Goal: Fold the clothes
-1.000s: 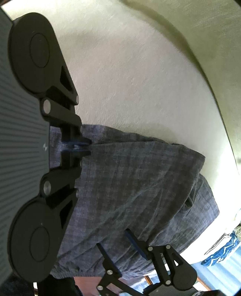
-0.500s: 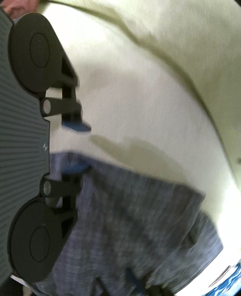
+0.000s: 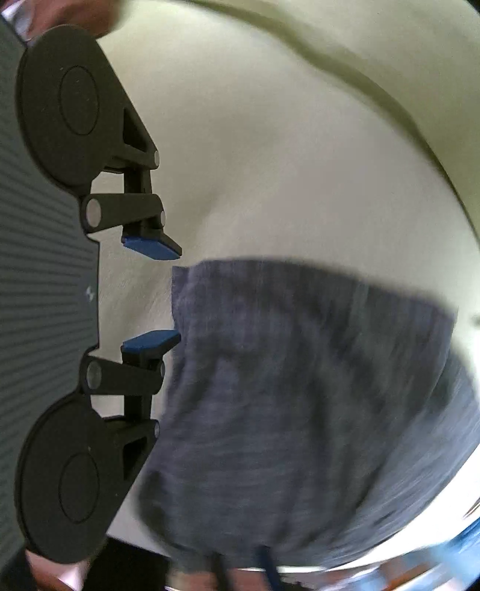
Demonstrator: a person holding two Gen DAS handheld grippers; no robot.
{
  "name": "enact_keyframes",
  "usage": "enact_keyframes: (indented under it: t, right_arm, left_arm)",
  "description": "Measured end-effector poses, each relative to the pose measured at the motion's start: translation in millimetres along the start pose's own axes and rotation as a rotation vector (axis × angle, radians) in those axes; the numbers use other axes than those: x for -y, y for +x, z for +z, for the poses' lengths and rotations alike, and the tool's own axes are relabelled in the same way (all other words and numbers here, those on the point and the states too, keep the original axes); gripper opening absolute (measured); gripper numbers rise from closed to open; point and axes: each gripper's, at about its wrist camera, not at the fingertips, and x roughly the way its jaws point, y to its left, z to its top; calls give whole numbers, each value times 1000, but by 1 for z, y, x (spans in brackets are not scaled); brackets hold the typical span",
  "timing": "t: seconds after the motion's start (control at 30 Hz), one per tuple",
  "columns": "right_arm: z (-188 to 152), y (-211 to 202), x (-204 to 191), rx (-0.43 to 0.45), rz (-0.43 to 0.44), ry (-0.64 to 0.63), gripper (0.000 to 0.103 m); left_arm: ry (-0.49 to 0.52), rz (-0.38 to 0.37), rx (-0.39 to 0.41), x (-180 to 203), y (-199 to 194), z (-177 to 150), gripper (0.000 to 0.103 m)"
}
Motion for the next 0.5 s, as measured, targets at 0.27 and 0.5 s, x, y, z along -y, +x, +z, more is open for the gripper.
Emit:
enact_keyframes:
  t: [0.27,0.5]
  right_arm:
    - [-95,3,-66,219,-68,632,46]
    - [-154,26,-90,444,-1,1106,46]
  left_arm:
    - [640,112,77,51,3,-28,49]
    - [817,222,94,70,33,-41,38]
